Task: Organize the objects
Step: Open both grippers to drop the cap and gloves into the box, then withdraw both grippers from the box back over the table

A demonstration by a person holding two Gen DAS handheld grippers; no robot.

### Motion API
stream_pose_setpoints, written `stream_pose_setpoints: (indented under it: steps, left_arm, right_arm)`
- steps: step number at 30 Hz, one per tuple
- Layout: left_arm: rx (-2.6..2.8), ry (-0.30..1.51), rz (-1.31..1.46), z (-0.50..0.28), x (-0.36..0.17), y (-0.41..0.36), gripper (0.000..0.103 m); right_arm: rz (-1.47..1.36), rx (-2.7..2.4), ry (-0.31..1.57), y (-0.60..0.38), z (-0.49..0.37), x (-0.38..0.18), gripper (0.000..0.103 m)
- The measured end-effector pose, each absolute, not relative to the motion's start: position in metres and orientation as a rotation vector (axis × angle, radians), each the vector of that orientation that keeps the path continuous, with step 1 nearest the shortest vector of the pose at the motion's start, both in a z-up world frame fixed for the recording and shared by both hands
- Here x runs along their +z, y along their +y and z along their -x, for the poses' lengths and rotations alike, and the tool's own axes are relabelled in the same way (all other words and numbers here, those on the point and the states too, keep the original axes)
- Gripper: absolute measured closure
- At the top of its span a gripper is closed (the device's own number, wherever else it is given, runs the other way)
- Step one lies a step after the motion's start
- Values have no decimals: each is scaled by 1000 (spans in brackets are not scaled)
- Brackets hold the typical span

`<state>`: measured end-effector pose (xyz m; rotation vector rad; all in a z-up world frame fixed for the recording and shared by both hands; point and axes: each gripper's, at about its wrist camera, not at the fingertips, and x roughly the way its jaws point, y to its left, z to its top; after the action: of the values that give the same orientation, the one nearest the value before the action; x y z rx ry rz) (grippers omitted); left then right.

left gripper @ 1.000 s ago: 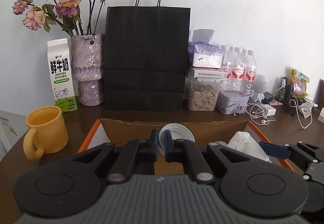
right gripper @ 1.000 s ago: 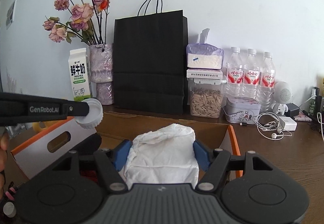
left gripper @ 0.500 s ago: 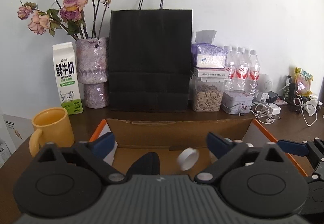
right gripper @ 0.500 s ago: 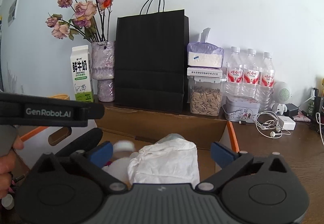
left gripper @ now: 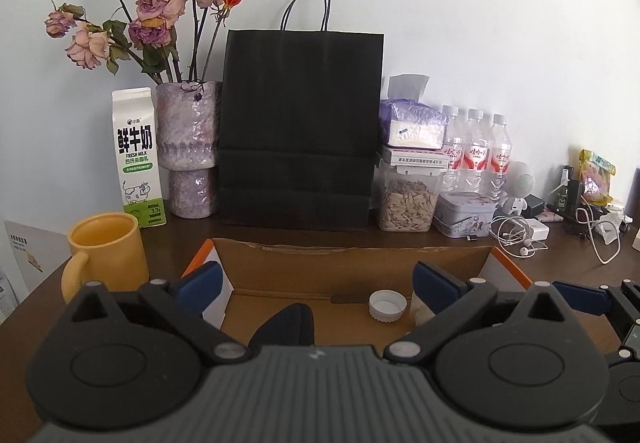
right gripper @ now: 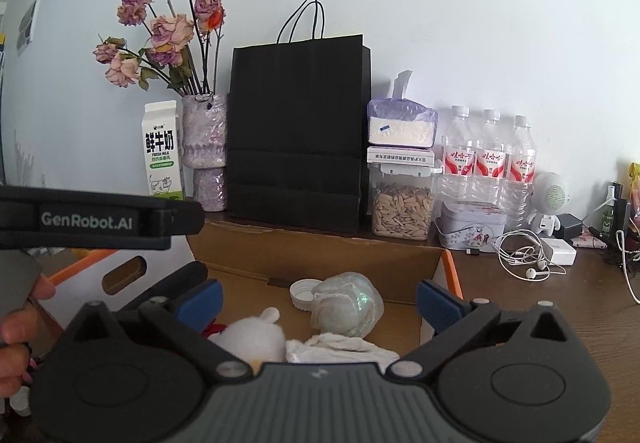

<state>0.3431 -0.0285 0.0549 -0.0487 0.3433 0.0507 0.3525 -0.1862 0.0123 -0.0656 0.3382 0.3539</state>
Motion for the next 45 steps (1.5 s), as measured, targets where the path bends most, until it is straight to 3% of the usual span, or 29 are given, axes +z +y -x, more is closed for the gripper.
stream_pose_setpoints:
  steps: [21, 45]
  left_arm:
    - [19, 307, 65, -285, 65, -21, 0]
    - [102, 402, 57, -176, 38, 19, 0]
  right_arm:
    - [86, 363, 289, -206, -302, 23, 0]
    - [61, 345, 390, -244, -191, 1, 0]
